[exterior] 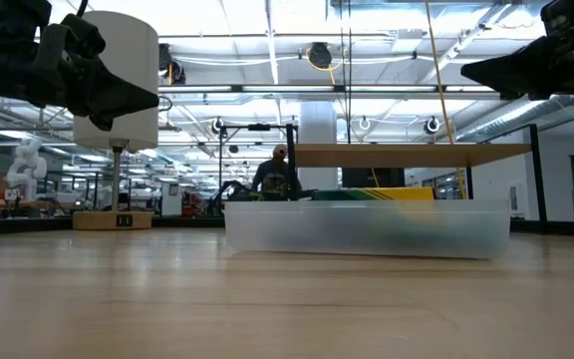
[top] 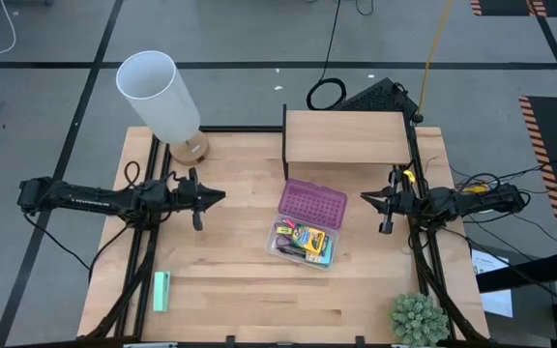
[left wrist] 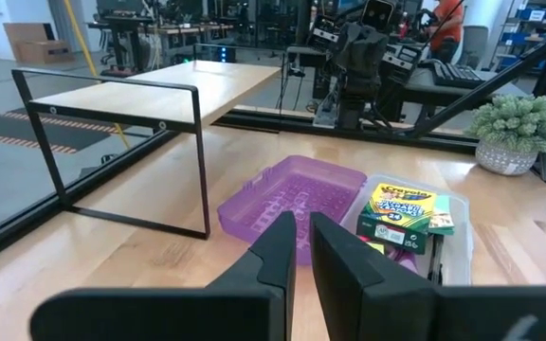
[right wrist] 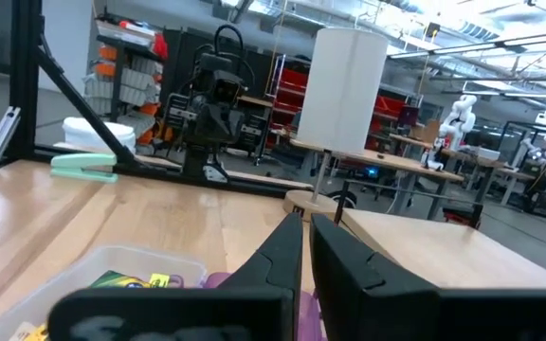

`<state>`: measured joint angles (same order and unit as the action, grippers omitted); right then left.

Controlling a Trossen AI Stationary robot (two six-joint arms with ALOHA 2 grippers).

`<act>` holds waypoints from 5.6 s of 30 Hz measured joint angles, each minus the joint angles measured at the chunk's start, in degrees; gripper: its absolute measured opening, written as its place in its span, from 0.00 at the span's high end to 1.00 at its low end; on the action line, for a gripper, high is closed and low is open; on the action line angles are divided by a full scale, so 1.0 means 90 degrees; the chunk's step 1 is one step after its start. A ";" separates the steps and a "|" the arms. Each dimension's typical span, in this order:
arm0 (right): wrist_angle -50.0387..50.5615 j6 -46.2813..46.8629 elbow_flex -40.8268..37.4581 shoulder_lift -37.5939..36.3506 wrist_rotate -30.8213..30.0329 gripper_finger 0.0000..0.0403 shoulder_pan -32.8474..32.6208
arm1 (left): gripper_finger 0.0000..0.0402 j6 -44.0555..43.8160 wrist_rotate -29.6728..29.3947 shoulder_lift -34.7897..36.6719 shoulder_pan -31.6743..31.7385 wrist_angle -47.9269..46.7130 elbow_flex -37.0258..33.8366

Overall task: Pack school essentials
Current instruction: Return to Home Position

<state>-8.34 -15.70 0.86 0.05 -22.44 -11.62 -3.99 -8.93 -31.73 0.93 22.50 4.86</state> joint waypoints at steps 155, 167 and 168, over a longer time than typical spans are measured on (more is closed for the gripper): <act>0.0669 -0.0181 0.0000 0.0015 0.2365 1.00 0.0317 | 0.91 0.0891 0.0976 0.3400 0.0282 -0.2423 -0.0476; 0.0702 -0.0149 0.0000 0.0012 0.2705 1.00 0.1271 | 0.91 0.0891 0.0976 0.3400 0.0282 -0.2423 -0.0476; 0.0698 -0.0152 0.0000 0.0012 0.2787 1.00 0.1337 | 0.91 0.0891 0.0976 0.3400 0.0282 -0.2423 -0.0476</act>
<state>-2.06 -17.07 0.86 0.16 2.64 0.42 4.03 -0.15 -1.13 3.46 0.69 0.58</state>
